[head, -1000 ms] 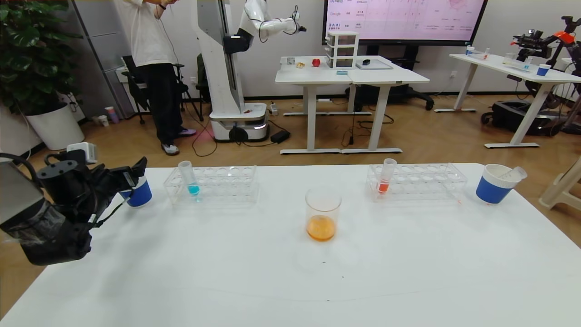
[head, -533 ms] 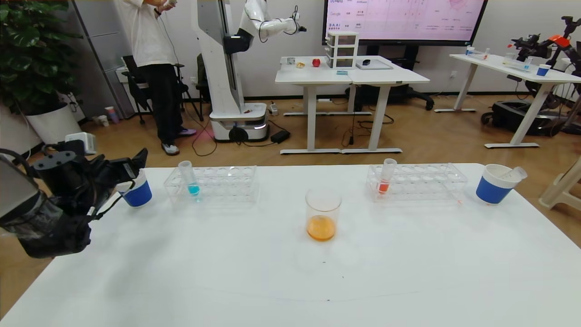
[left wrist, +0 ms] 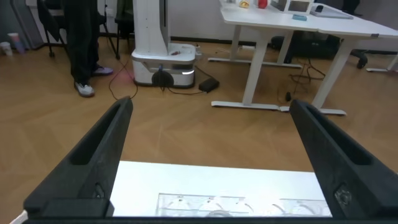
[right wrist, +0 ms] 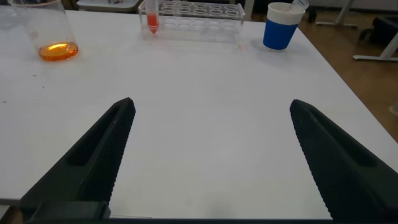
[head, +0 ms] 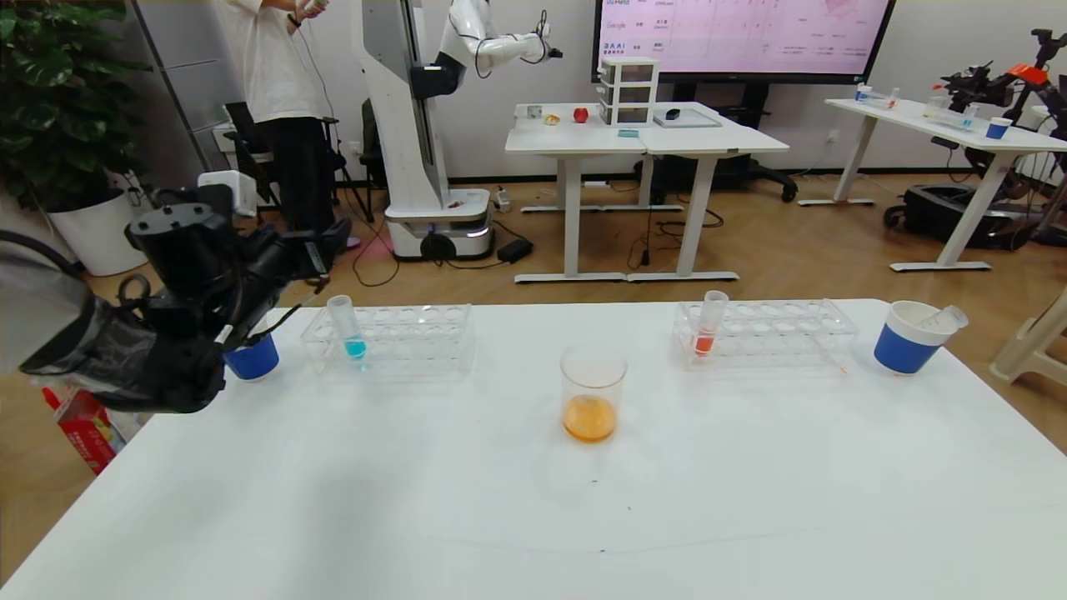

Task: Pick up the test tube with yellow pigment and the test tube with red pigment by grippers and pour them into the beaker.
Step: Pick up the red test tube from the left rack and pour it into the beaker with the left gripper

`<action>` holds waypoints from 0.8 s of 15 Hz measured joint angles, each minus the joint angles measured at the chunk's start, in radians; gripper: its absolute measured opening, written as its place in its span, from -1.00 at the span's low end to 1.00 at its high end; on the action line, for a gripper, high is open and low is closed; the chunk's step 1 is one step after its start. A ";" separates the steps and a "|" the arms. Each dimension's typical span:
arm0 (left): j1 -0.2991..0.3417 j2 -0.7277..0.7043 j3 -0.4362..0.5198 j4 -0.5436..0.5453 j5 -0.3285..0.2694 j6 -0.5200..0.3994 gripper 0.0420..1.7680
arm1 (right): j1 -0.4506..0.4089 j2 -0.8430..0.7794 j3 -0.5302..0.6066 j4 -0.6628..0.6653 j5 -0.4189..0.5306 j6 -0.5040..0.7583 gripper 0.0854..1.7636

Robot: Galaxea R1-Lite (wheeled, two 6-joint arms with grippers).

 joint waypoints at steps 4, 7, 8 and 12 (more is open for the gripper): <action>-0.051 -0.045 -0.008 0.005 0.011 0.051 0.98 | 0.000 0.000 0.000 0.000 0.000 0.000 0.97; -0.051 -0.120 0.005 0.020 0.012 0.112 0.98 | 0.000 0.000 0.000 0.000 0.000 0.000 0.97; -0.050 -0.158 0.014 0.042 0.012 0.115 0.98 | 0.000 0.000 0.000 0.000 0.000 0.000 0.97; -0.053 -0.370 0.066 0.164 0.008 0.119 0.98 | 0.000 0.000 0.000 0.000 0.000 0.000 0.97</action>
